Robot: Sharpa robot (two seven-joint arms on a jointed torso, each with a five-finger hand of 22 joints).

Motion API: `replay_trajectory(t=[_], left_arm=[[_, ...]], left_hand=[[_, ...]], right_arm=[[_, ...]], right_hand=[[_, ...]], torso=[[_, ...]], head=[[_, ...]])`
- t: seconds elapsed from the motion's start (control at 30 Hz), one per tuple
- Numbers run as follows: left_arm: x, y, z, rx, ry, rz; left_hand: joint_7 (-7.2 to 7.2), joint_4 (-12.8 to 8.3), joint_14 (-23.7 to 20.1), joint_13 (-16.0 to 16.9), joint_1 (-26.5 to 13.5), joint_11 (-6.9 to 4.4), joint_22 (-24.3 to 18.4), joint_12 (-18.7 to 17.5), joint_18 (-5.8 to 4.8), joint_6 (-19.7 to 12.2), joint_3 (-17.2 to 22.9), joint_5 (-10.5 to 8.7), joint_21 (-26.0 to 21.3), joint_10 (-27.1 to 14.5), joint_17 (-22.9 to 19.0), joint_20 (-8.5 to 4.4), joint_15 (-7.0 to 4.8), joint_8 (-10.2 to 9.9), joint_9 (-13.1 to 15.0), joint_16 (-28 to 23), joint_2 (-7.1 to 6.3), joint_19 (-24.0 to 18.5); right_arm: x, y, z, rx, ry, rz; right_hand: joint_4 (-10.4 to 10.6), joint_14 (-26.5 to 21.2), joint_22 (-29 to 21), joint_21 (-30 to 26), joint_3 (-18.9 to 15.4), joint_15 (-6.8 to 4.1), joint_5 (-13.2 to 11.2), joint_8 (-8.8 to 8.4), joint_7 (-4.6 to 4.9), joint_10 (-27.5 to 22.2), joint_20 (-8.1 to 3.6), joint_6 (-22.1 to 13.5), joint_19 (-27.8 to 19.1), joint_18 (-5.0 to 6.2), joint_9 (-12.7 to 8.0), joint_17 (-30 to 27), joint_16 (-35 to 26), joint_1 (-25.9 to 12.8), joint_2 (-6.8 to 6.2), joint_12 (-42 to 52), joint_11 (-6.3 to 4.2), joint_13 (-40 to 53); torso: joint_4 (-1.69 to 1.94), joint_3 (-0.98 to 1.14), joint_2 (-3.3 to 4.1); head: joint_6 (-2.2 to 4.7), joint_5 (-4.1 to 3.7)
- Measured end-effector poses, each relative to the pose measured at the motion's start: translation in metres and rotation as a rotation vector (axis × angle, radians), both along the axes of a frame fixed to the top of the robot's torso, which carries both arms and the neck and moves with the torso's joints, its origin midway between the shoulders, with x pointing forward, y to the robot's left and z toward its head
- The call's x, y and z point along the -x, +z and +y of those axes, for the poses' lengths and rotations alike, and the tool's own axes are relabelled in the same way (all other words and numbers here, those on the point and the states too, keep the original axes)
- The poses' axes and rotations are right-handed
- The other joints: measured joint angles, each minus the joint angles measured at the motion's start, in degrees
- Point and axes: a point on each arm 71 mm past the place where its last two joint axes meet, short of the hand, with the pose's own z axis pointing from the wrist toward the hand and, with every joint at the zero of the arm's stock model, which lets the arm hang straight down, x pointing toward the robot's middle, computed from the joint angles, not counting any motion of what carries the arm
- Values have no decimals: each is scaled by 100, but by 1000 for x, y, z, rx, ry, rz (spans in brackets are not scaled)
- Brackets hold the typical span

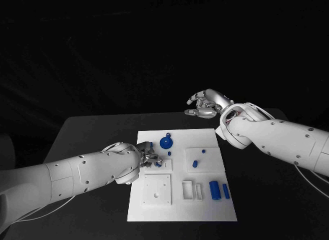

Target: Assemble the parts on the task board

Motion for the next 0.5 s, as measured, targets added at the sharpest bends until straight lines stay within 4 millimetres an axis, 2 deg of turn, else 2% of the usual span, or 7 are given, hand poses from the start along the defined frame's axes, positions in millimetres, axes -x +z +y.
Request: replay_trajectory(t=[0.5], left_arm=[[0, -1, 2, -3, 3, 4]], left_hand=[[0, 0, 1, -1, 0, -2, 4, 23, 0, 0, 0, -27, 0, 2, -6, 0, -1, -7, 0, 21, 0, 0]], right_arm=[[0, 0, -1, 0, -1, 0]], right_hand=[[0, 0, -1, 0, 0, 0, 56, 0, 0, 0, 1, -1, 0, 1, 0, 1, 0, 0, 0, 22, 0, -20]], torso=[[-2, 1, -1]], head=[[-7, 8]])
